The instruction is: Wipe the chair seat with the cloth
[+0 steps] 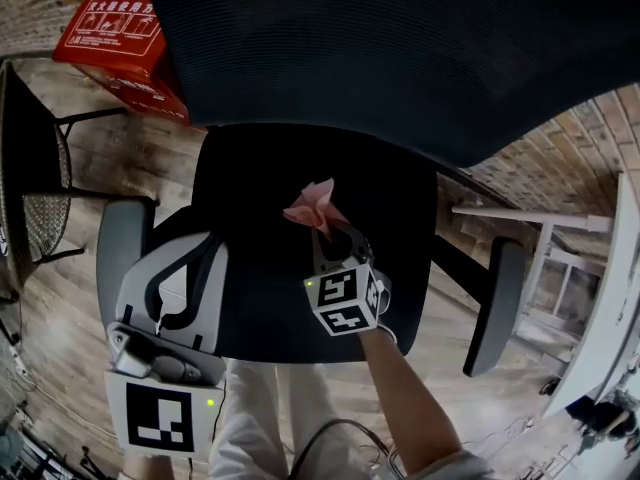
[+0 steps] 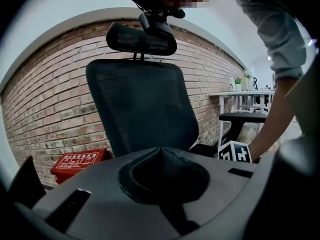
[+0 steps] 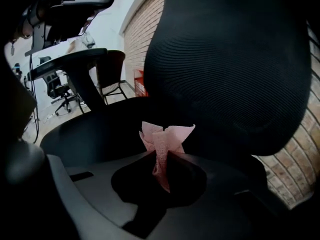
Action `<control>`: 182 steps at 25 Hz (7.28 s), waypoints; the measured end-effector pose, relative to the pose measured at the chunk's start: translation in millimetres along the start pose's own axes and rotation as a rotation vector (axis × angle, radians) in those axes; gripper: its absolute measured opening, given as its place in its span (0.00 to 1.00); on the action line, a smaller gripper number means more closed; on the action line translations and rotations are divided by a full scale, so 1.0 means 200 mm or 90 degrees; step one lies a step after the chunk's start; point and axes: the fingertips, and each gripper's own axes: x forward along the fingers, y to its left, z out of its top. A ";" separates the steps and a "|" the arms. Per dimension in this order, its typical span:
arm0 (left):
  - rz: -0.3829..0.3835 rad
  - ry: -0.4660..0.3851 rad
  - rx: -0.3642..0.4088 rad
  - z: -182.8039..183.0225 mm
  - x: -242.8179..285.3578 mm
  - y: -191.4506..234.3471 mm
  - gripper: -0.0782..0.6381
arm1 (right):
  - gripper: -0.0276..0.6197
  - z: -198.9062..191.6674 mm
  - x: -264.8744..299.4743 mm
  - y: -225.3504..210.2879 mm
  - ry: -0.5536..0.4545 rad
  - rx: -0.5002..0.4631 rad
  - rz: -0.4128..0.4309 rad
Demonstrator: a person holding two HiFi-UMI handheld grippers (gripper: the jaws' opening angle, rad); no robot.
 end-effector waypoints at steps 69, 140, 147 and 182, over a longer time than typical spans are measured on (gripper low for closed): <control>0.097 0.001 -0.022 -0.20 -0.42 0.22 0.13 | 0.14 0.13 -0.03 0.85 -0.027 -0.045 0.176; -0.072 -0.037 0.018 0.14 -0.11 -0.40 0.13 | 0.14 -1.01 -0.80 0.05 0.140 0.169 -0.105; -0.041 -0.029 0.003 0.05 -0.19 -0.30 0.13 | 0.14 -0.88 -0.68 0.33 0.127 0.165 -0.041; 0.054 -0.017 -0.025 -0.12 -0.47 0.09 0.13 | 0.14 -0.23 -0.38 1.48 0.038 -0.095 0.294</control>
